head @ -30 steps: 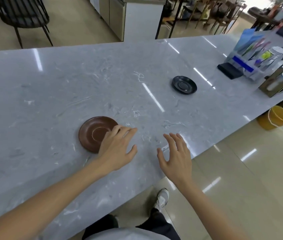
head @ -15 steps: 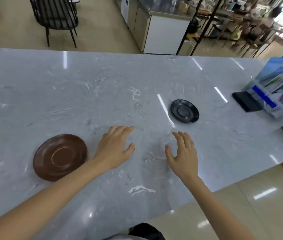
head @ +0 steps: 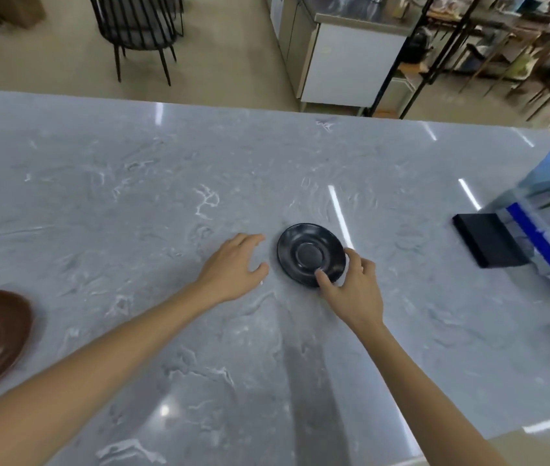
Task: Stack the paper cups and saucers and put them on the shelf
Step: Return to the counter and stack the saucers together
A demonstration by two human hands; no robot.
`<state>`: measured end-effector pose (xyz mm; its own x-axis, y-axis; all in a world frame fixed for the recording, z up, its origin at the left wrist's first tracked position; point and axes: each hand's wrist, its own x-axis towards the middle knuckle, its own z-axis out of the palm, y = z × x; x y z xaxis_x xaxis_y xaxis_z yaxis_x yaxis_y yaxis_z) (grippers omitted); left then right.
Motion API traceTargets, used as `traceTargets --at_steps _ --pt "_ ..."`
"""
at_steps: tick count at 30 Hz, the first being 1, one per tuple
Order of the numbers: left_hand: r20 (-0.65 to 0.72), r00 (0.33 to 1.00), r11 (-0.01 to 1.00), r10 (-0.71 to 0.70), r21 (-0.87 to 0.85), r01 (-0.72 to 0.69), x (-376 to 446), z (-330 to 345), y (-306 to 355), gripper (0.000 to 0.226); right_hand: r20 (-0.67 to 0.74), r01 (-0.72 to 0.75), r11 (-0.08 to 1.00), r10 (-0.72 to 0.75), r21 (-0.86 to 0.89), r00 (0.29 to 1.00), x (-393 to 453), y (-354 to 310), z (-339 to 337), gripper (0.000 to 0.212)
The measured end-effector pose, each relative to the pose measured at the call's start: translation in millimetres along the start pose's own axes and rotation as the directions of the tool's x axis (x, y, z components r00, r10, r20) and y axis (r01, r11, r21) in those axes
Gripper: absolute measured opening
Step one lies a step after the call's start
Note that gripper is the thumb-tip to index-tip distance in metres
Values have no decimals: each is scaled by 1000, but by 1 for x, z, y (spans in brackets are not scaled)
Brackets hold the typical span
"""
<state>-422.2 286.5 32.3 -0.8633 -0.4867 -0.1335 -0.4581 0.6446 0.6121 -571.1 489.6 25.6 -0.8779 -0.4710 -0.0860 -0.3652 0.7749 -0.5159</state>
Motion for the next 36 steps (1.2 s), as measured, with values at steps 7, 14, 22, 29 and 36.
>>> traceTargets --at_steps 7,14,22,29,36 --pt "163 976 967 -144 -185 173 74 12 24 84 209 -84 995 73 46 975 59 20 2 102" --pt "320 937 965 -143 -165 204 108 16 29 99 290 -55 994 27 90 957 85 22 9 109" --pt "359 934 1000 0 -14 6 128 27 34 98 356 -10 998 -14 65 934 101 20 6 103" --pt "351 935 997 49 -77 -23 120 26 33 100 351 19 994 -57 112 935 93 21 8 98" --pt "269 961 991 60 -131 -25 86 13 29 97 342 86 986 -131 144 931 74 10 2 98"
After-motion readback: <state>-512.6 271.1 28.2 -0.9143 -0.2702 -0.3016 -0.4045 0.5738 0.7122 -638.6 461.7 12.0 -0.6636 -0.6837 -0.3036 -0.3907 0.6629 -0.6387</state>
